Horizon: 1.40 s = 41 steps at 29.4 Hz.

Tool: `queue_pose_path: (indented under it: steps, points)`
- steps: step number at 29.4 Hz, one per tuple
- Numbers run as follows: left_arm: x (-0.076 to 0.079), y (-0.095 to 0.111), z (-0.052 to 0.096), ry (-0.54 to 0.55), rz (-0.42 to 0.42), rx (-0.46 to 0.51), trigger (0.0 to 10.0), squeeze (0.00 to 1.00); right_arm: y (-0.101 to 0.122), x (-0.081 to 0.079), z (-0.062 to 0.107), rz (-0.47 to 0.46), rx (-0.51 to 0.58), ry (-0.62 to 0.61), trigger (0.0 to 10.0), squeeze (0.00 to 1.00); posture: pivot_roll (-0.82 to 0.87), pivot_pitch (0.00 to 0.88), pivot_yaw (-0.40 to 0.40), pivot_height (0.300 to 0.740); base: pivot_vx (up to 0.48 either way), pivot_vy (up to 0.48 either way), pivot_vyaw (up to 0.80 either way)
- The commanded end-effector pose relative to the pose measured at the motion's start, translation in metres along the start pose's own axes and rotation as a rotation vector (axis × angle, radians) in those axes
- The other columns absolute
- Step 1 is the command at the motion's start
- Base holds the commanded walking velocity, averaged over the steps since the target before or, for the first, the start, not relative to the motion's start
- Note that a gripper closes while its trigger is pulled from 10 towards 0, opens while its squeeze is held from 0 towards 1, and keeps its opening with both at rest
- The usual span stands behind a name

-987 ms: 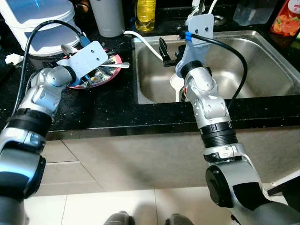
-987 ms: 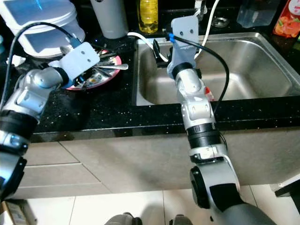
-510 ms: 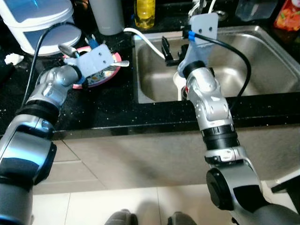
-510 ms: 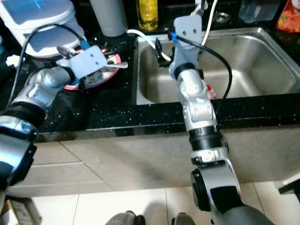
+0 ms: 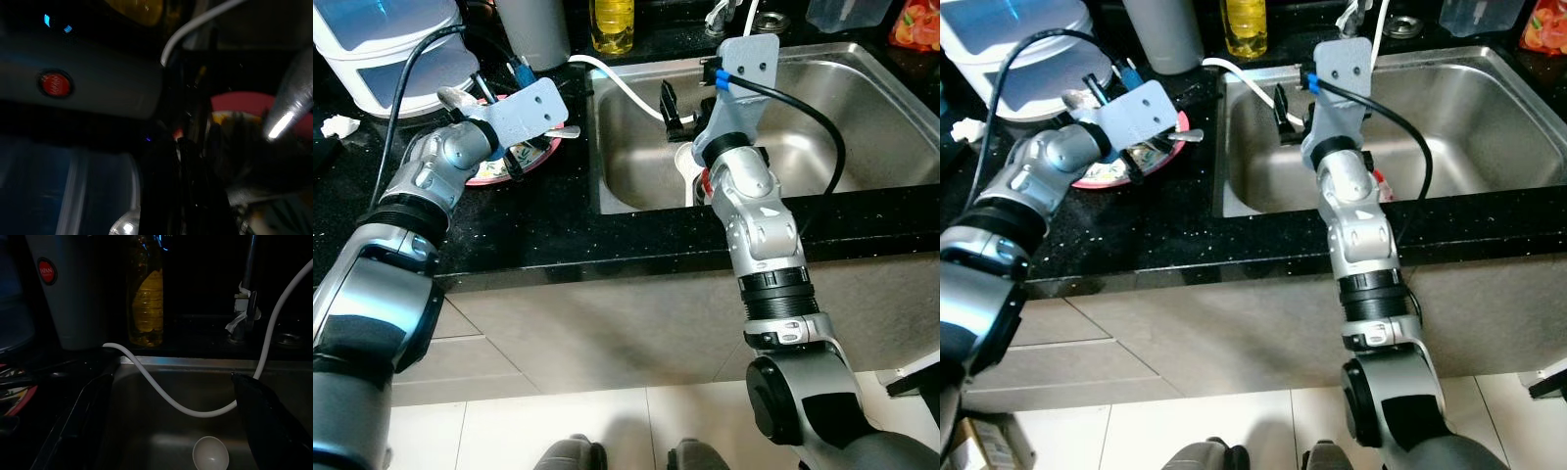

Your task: Kitchen organization

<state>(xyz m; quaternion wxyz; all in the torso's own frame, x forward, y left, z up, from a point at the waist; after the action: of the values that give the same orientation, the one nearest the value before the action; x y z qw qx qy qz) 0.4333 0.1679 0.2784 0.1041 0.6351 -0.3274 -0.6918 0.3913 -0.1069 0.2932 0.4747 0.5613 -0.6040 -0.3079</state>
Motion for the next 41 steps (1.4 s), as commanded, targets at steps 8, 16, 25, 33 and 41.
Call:
queue_pose_path:
  steps: [8,16,25,33,41]
  points:
    - [-0.027,0.046,0.012,0.22,-0.258,0.222,10.0,0.0,0.004,-0.012,-0.003,-0.021,0.01,0.042,10.0,0.0,0.1,0.072,0.068,0.74,0.0,0.0,0.0]
    - [-0.041,0.123,0.021,0.295,-0.015,0.552,10.0,0.0,0.005,-0.02,-0.005,-0.033,0.017,0.073,10.0,0.0,0.11,0.055,0.056,0.74,0.0,0.0,0.0]
    - [-0.037,0.163,0.04,0.161,0.479,0.852,10.0,0.0,0.007,-0.008,-0.005,0.046,0.037,0.033,10.0,0.0,0.08,0.06,0.063,0.74,0.0,0.0,0.0]
    - [-0.076,0.165,0.045,0.173,0.831,0.895,10.0,0.0,0.004,0.023,-0.004,0.15,0.041,-0.059,10.0,0.0,0.08,0.063,0.074,0.74,0.0,0.0,0.0]
    - [-0.057,0.07,0.0,0.175,1.412,0.367,10.0,0.0,-0.001,0.056,-0.003,0.19,0.012,-0.151,10.0,0.0,0.08,0.072,0.078,0.74,0.0,0.0,0.0]
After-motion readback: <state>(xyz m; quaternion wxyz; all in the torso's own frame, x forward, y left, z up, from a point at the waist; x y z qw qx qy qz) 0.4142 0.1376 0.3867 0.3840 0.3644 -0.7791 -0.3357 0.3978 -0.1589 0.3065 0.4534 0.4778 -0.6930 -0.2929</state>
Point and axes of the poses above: a point about 5 cm out from each wrist's last joint towards the gripper, its own z axis pointing back from the gripper into the wrist, its own y axis along the axis of the wrist's last joint, x = y × z, the point moved 2 cm from there along -z, pointing out of the wrist towards the gripper, and after that the axes turned 9 degrees about z, right-handed, at the moved point
